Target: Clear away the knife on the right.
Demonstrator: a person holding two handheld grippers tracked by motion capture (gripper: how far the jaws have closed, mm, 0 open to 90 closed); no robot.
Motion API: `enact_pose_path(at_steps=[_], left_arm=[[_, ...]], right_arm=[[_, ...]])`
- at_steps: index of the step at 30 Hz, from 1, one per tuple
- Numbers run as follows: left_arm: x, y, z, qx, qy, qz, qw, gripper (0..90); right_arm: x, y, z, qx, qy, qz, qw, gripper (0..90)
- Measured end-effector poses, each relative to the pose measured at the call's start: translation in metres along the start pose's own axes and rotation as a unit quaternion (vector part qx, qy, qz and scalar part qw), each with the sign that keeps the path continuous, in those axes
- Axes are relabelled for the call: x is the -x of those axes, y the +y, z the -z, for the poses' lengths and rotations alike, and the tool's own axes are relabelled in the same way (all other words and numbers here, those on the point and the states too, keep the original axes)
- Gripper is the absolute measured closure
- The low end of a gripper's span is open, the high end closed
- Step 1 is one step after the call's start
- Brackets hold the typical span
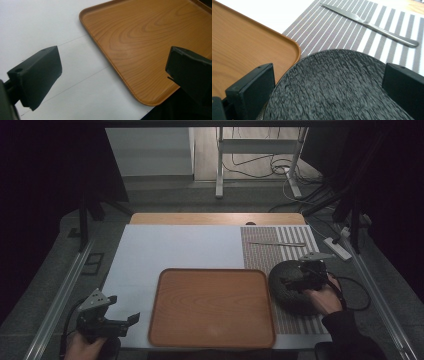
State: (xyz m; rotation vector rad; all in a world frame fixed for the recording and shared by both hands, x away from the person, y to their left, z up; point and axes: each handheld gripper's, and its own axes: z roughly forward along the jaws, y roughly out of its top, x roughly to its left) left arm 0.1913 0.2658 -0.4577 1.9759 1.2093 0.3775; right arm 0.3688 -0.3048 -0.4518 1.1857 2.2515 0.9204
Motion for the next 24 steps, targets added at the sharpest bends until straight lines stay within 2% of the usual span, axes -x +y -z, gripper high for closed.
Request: enact_pose_path(at_steps=[1, 5, 14, 16, 18, 21, 24], left_arm=[[0.0, 0.0, 0.0, 0.0, 0.0, 0.0, 1.0, 0.7], [0.0, 0.0, 0.0, -0.001, -0.001, 0.0, 1.0, 0.7], [-0.001, 0.0, 0.0, 0.0, -0.003, 0.003, 1.0, 0.7], [-0.002, 0.0, 0.0, 0.0, -0.004, 0.005, 1.0, 0.8], [-0.002, 0.0, 0.0, 0.002, -0.005, 0.006, 1.0, 0.8], [-0.002, -0.001, 0.001, 0.003, -0.005, 0.008, 1.0, 0.8], [-0.002, 0.0, 0.0, 0.003, -0.006, 0.007, 1.0, 0.8]], right_arm=[[0.001, 0.001, -0.005, -0.001, 0.007, -0.006, 1.0, 0.0], [0.005, 0.004, -0.014, -0.008, 0.012, -0.006, 0.9999, 0.0], [0.016, 0.013, -0.031, -0.019, 0.007, -0.003, 0.9998, 0.0], [0.021, 0.016, -0.039, -0.022, 0.019, -0.014, 0.9995, 0.0], [0.023, 0.017, -0.041, -0.021, 0.015, -0.014, 0.9996, 0.0], [0.029, 0.02, -0.048, -0.034, 0.005, -0.011, 0.9993, 0.0], [0.038, 0.023, -0.058, -0.051, -0.006, -0.018, 0.9985, 0.0]])
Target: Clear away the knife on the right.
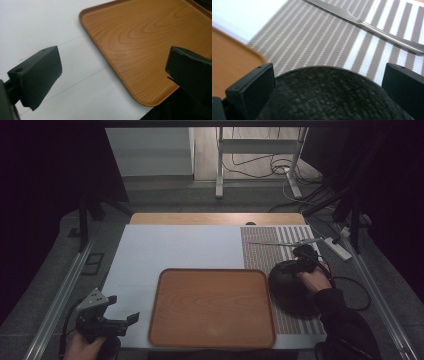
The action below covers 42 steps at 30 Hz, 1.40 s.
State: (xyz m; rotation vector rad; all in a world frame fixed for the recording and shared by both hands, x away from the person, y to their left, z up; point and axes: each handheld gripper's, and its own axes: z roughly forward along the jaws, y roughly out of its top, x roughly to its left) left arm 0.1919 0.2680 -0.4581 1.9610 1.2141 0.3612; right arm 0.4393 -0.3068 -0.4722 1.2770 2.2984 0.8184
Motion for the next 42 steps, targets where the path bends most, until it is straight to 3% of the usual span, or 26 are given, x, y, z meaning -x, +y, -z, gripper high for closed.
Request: enact_pose_path(at_steps=[6, 11, 20, 27, 32, 34, 35, 37, 38, 39, 42], left_arm=[[0.0, 0.0, 0.0, -0.002, 0.0, -0.002, 1.0, 0.8], [0.0, 0.0, -0.001, -0.003, 0.0, -0.002, 1.0, 0.9], [0.0, 0.0, -0.001, -0.003, 0.0, 0.002, 1.0, 0.9], [0.0, 0.0, -0.001, -0.003, 0.0, 0.001, 1.0, 1.0], [0.0, 0.0, -0.001, -0.003, -0.001, 0.001, 1.0, 0.9], [-0.001, 0.0, -0.001, -0.003, -0.001, 0.002, 1.0, 1.0], [-0.001, 0.0, -0.001, -0.003, -0.001, 0.002, 1.0, 1.0], [0.0, 0.0, -0.001, -0.002, -0.001, 0.001, 1.0, 1.0], [0.0, 0.0, -0.001, -0.002, -0.001, 0.001, 1.0, 1.0], [0.0, 0.0, -0.001, -0.003, -0.001, 0.001, 1.0, 1.0], [0.0, 0.0, -0.001, -0.002, -0.001, -0.001, 1.0, 1.0]], right_arm=[[0.012, 0.004, -0.014, -0.015, -0.019, -0.01, 0.9997, 0.0], [0.02, 0.01, -0.02, -0.019, -0.021, -0.028, 0.9992, 0.0], [0.025, 0.02, -0.034, -0.029, -0.037, -0.023, 0.9986, 0.0], [0.036, 0.027, -0.045, -0.044, -0.042, -0.047, 0.997, 1.4], [0.044, 0.033, -0.048, -0.04, -0.046, -0.045, 0.9971, 18.1], [0.049, 0.038, -0.05, -0.036, -0.051, -0.04, 0.9972, 31.8], [0.049, 0.038, -0.05, -0.036, -0.051, -0.04, 0.9972, 31.8], [0.052, 0.042, -0.052, -0.041, -0.05, -0.029, 0.9975, 44.0], [0.054, 0.045, -0.054, -0.044, -0.049, -0.018, 0.9977, 56.8], [0.054, 0.045, -0.054, -0.044, -0.049, -0.018, 0.9977, 56.8], [0.061, 0.05, -0.058, -0.044, -0.033, -0.016, 0.9984, 77.0]])
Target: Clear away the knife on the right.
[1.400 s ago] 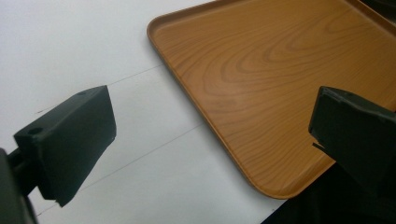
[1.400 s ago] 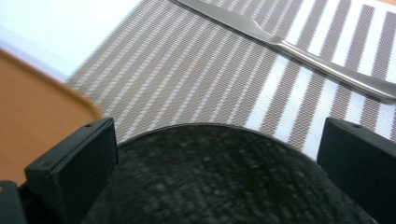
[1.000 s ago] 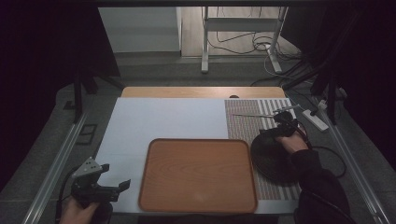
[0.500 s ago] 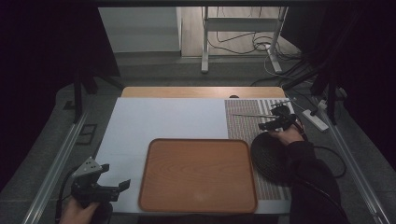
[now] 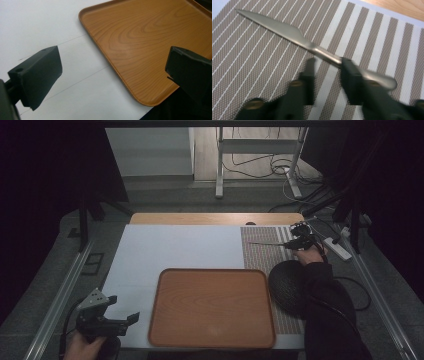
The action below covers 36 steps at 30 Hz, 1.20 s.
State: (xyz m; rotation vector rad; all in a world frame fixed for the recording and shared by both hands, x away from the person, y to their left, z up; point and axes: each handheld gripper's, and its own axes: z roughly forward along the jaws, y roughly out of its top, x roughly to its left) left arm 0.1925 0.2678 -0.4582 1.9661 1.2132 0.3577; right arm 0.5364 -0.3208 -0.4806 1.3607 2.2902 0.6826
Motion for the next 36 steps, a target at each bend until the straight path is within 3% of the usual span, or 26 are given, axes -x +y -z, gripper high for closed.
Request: enact_pose_path(at_steps=[2, 4, 5, 13, 16, 18, 26, 32, 36], left_arm=[[0.0, 0.0, 0.0, 0.0, 0.0, -0.001, 1.0, 1.0], [0.0, 0.0, 0.0, 0.0, -0.001, -0.001, 1.0, 1.0], [0.0, 0.0, 0.0, 0.0, -0.001, -0.001, 1.0, 1.0], [0.0, 0.0, 0.0, 0.0, 0.0, -0.002, 1.0, 1.0], [0.0, 0.0, 0.0, 0.0, 0.0, -0.001, 1.0, 1.0], [0.001, 0.0, 0.0, -0.001, 0.001, -0.003, 1.0, 1.0], [0.002, 0.0, 0.0, -0.004, 0.006, -0.007, 1.0, 1.0], [0.003, 0.001, 0.0, -0.002, 0.008, -0.008, 0.9999, 1.1], [0.002, 0.001, 0.0, -0.001, 0.007, -0.005, 1.0, 1.1]], right_arm=[[0.006, 0.004, -0.006, -0.004, -0.003, 0.001, 1.0, 89.7], [0.008, 0.005, -0.008, -0.006, -0.008, -0.003, 0.9999, 89.8], [0.013, 0.006, -0.013, -0.008, -0.011, -0.019, 0.9997, 89.8], [0.031, 0.004, -0.024, -0.001, -0.041, -0.042, 0.9983, 89.8], [0.039, -0.001, -0.024, -0.006, -0.042, -0.071, 0.9966, 89.9], [0.041, -0.003, -0.024, -0.015, -0.036, -0.074, 0.9965, 89.9], [0.034, -0.012, -0.008, -0.072, 0.026, -0.051, 0.9957, 89.9], [0.02, -0.016, -0.002, -0.094, 0.048, -0.028, 0.994, 89.9], [0.017, -0.015, -0.002, -0.099, 0.036, -0.023, 0.9942, 89.9]])
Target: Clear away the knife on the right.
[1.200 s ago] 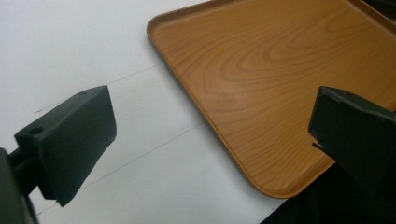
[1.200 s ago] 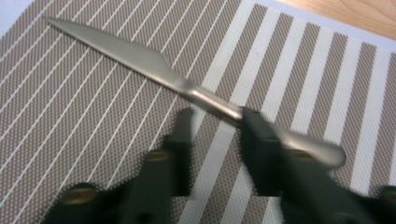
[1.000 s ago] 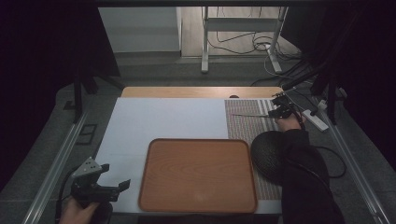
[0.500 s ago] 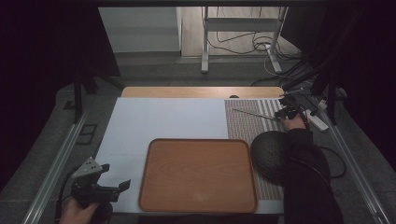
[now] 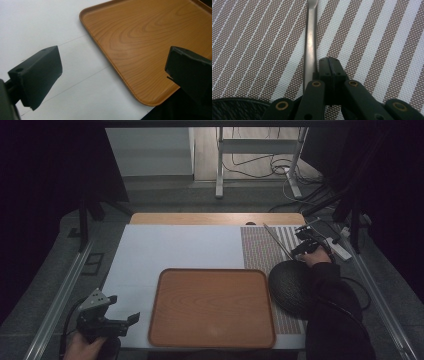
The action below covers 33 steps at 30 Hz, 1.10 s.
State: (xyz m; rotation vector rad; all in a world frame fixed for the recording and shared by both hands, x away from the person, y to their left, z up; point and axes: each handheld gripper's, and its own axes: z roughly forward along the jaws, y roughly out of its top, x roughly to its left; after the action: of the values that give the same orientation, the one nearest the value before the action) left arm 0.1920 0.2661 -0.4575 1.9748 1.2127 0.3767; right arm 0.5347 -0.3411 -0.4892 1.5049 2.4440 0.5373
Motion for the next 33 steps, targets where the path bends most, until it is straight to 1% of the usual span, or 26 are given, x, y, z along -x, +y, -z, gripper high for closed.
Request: enact_pose_path(at_steps=[1, 2, 3, 6, 7, 8, 9, 11, 12, 13, 15, 17, 18, 20, 21, 23, 25, 28, 29, 30, 31, 32, 33], left_arm=[[0.0, 0.0, 0.0, 0.001, 0.0, 0.0, 1.0, 1.1], [0.0, 0.0, 0.0, 0.001, 0.0, 0.0, 1.0, 1.1], [0.0, 0.0, 0.0, 0.001, 0.0, 0.001, 1.0, 1.1], [0.0, 0.0, 0.0, 0.001, 0.0, 0.001, 1.0, 1.1], [0.0, 0.0, 0.0, 0.001, 0.0, 0.002, 1.0, 1.1], [0.0, 0.0, 0.0, 0.001, 0.0, 0.002, 1.0, 1.1], [0.0, 0.0, 0.0, 0.001, 0.0, 0.002, 1.0, 1.1], [0.0, 0.0, 0.0, 0.001, 0.0, 0.001, 1.0, 1.1], [0.0, 0.0, 0.0, 0.001, 0.0, 0.001, 1.0, 1.1], [0.0, 0.0, 0.0, 0.001, 0.001, 0.001, 1.0, 1.1], [0.0, 0.0, 0.0, 0.001, 0.0, 0.002, 1.0, 1.1], [0.0, 0.0, 0.0, 0.001, 0.0, 0.003, 1.0, 1.1], [0.0, 0.0, 0.0, 0.001, 0.0, 0.002, 1.0, 1.1], [0.0, 0.0, 0.0, 0.001, 0.0, 0.002, 1.0, 1.0], [0.0, 0.0, 0.0, 0.0, 0.0, 0.002, 1.0, 1.0], [0.0, 0.0, 0.0, 0.0, 0.001, 0.002, 1.0, 1.1], [0.0, 0.0, 0.0, 0.0, 0.0, 0.002, 1.0, 1.0], [0.0, 0.0, 0.0, 0.0, 0.0, 0.002, 1.0, 1.0], [0.0, 0.0, 0.0, 0.0, 0.0, 0.002, 1.0, 1.0], [0.0, 0.0, 0.0, 0.0, 0.0, 0.002, 1.0, 1.0], [0.0, 0.0, 0.0, 0.0, 0.001, 0.002, 1.0, 1.0], [0.0, 0.0, 0.0, 0.0, 0.001, 0.002, 1.0, 0.9], [0.0, 0.0, 0.0, 0.0, 0.0, 0.002, 1.0, 0.9]], right_arm=[[0.0, 0.001, 0.0, -0.004, 0.003, 0.002, 1.0, 89.8], [0.0, 0.002, 0.001, 0.001, 0.007, -0.003, 1.0, 89.8], [0.0, 0.004, 0.002, 0.009, 0.005, -0.005, 0.9999, 89.6], [-0.002, 0.011, 0.007, 0.041, -0.01, -0.001, 0.9991, 67.9], [-0.004, 0.015, 0.008, 0.056, -0.012, 0.006, 0.9984, 52.0], [-0.005, 0.018, 0.007, 0.056, -0.016, 0.006, 0.9983, 43.3], [-0.005, 0.018, 0.007, 0.056, -0.016, 0.006, 0.9983, 43.3], [-0.007, 0.022, 0.006, 0.058, -0.015, 0.001, 0.9982, 30.0], [-0.008, 0.024, 0.005, 0.058, -0.013, 0.002, 0.9982, 23.6], [-0.01, 0.026, 0.003, 0.052, -0.01, 0.006, 0.9986, 18.7], [-0.014, 0.028, -0.001, 0.045, -0.014, 0.02, 0.9987, 7.2], [-0.017, 0.028, -0.006, 0.033, -0.021, 0.033, 0.9987, 0.2], [-0.019, 0.029, -0.011, 0.023, -0.027, 0.038, 0.9986, 0.0], [-0.019, 0.029, -0.013, 0.022, -0.024, 0.038, 0.9987, 0.0], [-0.018, 0.029, -0.014, 0.02, -0.019, 0.036, 0.999, 0.0], [-0.018, 0.03, -0.017, 0.022, -0.016, 0.03, 0.9992, 0.0], [-0.019, 0.03, -0.021, 0.023, -0.018, 0.026, 0.9993, 0.0], [-0.02, 0.032, -0.028, 0.015, -0.022, 0.016, 0.9995, 0.0], [-0.02, 0.033, -0.033, 0.009, -0.024, 0.017, 0.9995, 2.4], [-0.02, 0.033, -0.033, 0.009, -0.024, 0.017, 0.9995, 2.4], [-0.02, 0.033, -0.033, 0.017, -0.021, 0.012, 0.9995, 7.2], [-0.018, 0.035, -0.029, 0.022, -0.022, 0.011, 0.9995, 19.3], [-0.018, 0.035, -0.029, 0.022, -0.022, 0.011, 0.9995, 19.3]])
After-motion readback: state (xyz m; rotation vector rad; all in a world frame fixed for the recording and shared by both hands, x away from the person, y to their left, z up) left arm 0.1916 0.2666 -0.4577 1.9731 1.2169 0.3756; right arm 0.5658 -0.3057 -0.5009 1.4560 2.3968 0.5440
